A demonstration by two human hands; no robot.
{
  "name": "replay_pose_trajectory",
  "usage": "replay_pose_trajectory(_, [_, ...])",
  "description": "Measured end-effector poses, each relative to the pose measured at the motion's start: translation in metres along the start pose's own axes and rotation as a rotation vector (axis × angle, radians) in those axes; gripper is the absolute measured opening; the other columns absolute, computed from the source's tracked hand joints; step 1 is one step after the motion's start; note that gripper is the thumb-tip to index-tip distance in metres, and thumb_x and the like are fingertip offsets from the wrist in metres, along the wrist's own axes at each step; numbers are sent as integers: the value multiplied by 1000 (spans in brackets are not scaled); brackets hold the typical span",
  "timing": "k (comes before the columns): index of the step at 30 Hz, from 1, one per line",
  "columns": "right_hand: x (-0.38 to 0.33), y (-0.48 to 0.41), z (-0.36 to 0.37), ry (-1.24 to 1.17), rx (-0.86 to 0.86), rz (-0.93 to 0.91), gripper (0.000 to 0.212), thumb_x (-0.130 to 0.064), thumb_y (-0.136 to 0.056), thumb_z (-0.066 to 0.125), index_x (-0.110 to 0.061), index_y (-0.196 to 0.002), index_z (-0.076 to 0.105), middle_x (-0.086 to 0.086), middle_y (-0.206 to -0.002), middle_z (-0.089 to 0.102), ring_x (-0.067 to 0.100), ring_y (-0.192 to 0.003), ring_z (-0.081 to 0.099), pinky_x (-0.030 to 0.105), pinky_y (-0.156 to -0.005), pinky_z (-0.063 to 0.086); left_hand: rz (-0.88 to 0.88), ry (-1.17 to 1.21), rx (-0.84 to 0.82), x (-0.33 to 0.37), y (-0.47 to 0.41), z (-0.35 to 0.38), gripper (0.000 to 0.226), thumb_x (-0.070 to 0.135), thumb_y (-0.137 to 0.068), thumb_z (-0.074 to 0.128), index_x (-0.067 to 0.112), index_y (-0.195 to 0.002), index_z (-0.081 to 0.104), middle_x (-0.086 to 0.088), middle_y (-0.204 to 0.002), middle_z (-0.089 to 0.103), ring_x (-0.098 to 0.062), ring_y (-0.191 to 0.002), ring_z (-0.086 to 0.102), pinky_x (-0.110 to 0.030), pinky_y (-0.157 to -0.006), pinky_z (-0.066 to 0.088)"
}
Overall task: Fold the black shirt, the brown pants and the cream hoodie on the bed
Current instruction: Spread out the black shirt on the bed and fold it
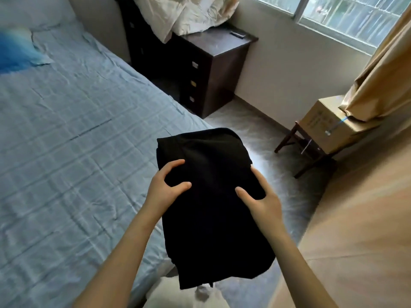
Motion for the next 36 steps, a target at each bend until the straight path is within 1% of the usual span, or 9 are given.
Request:
replay_pose_trajectory(3, [6,-72,-9,26,-98,-15,66,-43,-80,78,-54,-137,46,-34,-128,55,-13,-113,56,12,-93,48,-32,-4,71,-1,-44,23,57,23,-74,80,52,-117,57,28,-120,57,3,-114,54,-22,-96,45])
replay_pose_trajectory(8, [32,-188,2,64,-220,-36,66,-41,-79,79,-51,-136,48,-37,-130,54,-15,-114,54,-1,-87,40,-100,-19,164,-23,-123,55,61,21,-76,78,53,-122,52,25,-129,51,-2,-123,48,-30,-105,40])
replay_pose_trajectory(13, [76,-301,35,162,-335,-67,67,-45,-79,77,-58,-136,44,-42,-131,49,-18,-118,48,8,-96,39,-197,-16,215,-75,-203,81,65,18,-77,75,52,-125,48,13,-134,49,-7,-123,48,-38,-108,41])
replay_pose_trajectory(19, [147,-419,94,173,-503,-75,70,-40,-79,78,-56,-137,43,-40,-136,47,-21,-120,44,-6,-90,30,-240,-23,316,-160,-288,103,66,14,-78,75,49,-126,47,31,-131,46,12,-123,42,-17,-103,33])
replay_pose_trajectory(22, [206,-460,130,170,-587,-42,70,-38,-82,77,-56,-139,40,-38,-138,45,-20,-121,44,-2,-95,34,-307,-12,366,-225,-323,122,68,9,-80,73,42,-133,46,28,-134,46,6,-125,42,-17,-105,31])
replay_pose_trajectory(24, [244,-476,153,171,-613,12,69,-40,-81,77,-54,-139,41,-34,-136,50,-19,-117,48,9,-101,40,-400,10,427,-265,-339,134,67,13,-83,73,37,-139,43,16,-141,43,-6,-133,39,-22,-107,29])
replay_pose_trajectory(26, [269,-488,166,183,-614,34,67,-44,-79,77,-55,-136,42,-34,-135,51,-17,-115,51,19,-104,43,-450,60,480,-288,-346,142,68,21,-84,73,40,-140,40,21,-141,38,-5,-136,34,-22,-106,27])
replay_pose_trajectory(33, [294,-487,127,122,-898,105,84,-60,-74,75,-62,-143,26,-38,-147,34,-11,-131,41,27,-105,39,-502,241,467,-286,-308,176,88,42,-80,75,66,-138,14,33,-143,20,25,-118,22,-4,-87,22])
replay_pose_trajectory(36, [290,-481,115,194,-905,110,84,-61,-74,75,-66,-141,24,-42,-142,38,-14,-126,45,13,-97,43,-535,177,441,-279,-303,183,95,54,-72,77,65,-140,11,36,-140,20,26,-116,22,-9,-93,23])
Point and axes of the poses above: each hand's wrist, its own y-axis away from the middle knuckle, its own z-axis out of the palm, x = y × z, the point moved 3 cm from there along -y, towards the middle knuckle
